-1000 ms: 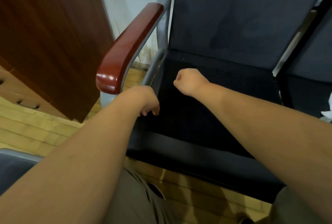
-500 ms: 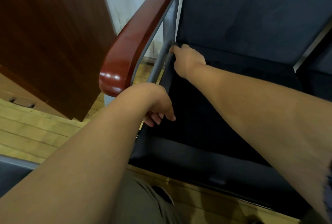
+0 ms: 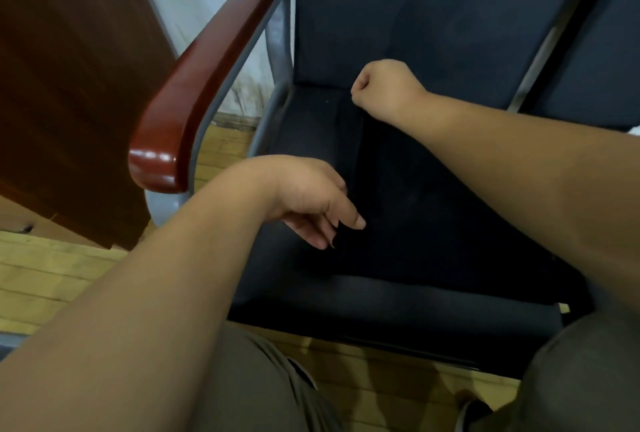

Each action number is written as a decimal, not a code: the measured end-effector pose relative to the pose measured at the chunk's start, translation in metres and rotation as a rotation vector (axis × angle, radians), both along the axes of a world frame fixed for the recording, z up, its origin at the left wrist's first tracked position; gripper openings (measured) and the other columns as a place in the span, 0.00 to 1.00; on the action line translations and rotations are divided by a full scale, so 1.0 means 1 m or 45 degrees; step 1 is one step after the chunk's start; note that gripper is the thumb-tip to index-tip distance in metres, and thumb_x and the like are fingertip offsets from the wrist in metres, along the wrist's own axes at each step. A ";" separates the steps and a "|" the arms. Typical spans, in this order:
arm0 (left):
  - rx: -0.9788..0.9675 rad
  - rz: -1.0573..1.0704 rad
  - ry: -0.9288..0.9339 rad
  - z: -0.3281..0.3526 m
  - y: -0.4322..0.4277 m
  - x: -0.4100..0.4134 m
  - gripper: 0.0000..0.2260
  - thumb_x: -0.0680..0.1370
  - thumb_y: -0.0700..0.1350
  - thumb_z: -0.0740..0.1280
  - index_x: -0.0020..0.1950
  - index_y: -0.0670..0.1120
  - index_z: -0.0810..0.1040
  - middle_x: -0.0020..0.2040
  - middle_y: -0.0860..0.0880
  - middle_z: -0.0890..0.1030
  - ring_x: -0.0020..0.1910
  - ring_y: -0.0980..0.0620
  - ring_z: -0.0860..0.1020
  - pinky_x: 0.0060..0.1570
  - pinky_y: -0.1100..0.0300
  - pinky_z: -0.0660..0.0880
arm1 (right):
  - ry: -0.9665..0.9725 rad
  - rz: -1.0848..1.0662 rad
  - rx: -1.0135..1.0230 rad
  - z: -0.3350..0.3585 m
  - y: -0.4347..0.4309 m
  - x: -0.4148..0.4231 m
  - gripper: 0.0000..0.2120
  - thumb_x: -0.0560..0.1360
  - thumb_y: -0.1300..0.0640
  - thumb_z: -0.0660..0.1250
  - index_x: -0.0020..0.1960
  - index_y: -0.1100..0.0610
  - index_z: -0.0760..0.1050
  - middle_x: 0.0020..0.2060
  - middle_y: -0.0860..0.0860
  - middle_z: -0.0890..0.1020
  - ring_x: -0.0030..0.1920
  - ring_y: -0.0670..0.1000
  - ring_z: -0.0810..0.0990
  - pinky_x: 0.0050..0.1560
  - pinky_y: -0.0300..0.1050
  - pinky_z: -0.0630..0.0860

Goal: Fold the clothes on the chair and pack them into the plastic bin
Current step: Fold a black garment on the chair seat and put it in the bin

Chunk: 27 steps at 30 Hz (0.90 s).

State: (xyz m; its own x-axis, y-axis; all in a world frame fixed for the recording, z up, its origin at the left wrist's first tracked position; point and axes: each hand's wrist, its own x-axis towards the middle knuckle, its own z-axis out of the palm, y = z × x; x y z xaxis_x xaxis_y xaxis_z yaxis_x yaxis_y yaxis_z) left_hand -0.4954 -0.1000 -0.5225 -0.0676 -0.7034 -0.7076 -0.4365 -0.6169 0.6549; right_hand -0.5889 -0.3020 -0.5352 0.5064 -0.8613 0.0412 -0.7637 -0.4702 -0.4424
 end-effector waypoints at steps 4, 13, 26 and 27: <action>0.001 -0.084 -0.087 -0.002 -0.018 -0.040 0.09 0.78 0.43 0.78 0.45 0.42 0.79 0.38 0.45 0.82 0.35 0.49 0.85 0.38 0.55 0.84 | -0.052 -0.052 0.103 -0.005 -0.014 -0.041 0.10 0.81 0.61 0.65 0.52 0.53 0.85 0.54 0.48 0.84 0.56 0.49 0.81 0.54 0.41 0.75; 0.188 -0.251 -0.257 -0.015 -0.049 -0.105 0.12 0.82 0.48 0.73 0.60 0.40 0.80 0.52 0.44 0.84 0.46 0.48 0.87 0.48 0.52 0.85 | -0.049 -0.091 0.271 -0.021 -0.029 -0.091 0.12 0.82 0.61 0.64 0.52 0.50 0.85 0.53 0.46 0.82 0.55 0.49 0.81 0.54 0.43 0.79; -0.071 -0.570 -0.447 -0.011 -0.081 -0.173 0.10 0.84 0.50 0.69 0.60 0.45 0.81 0.52 0.48 0.86 0.49 0.52 0.85 0.46 0.57 0.82 | 0.013 -0.248 0.217 -0.010 -0.067 -0.200 0.15 0.83 0.61 0.59 0.58 0.65 0.83 0.57 0.60 0.85 0.59 0.59 0.82 0.63 0.56 0.79; -0.143 -0.621 -0.451 -0.011 -0.083 -0.183 0.09 0.84 0.50 0.69 0.59 0.46 0.81 0.52 0.49 0.86 0.49 0.52 0.85 0.48 0.57 0.82 | 0.049 -0.271 0.238 -0.012 -0.071 -0.212 0.16 0.84 0.62 0.58 0.59 0.66 0.83 0.59 0.61 0.84 0.60 0.60 0.81 0.63 0.56 0.78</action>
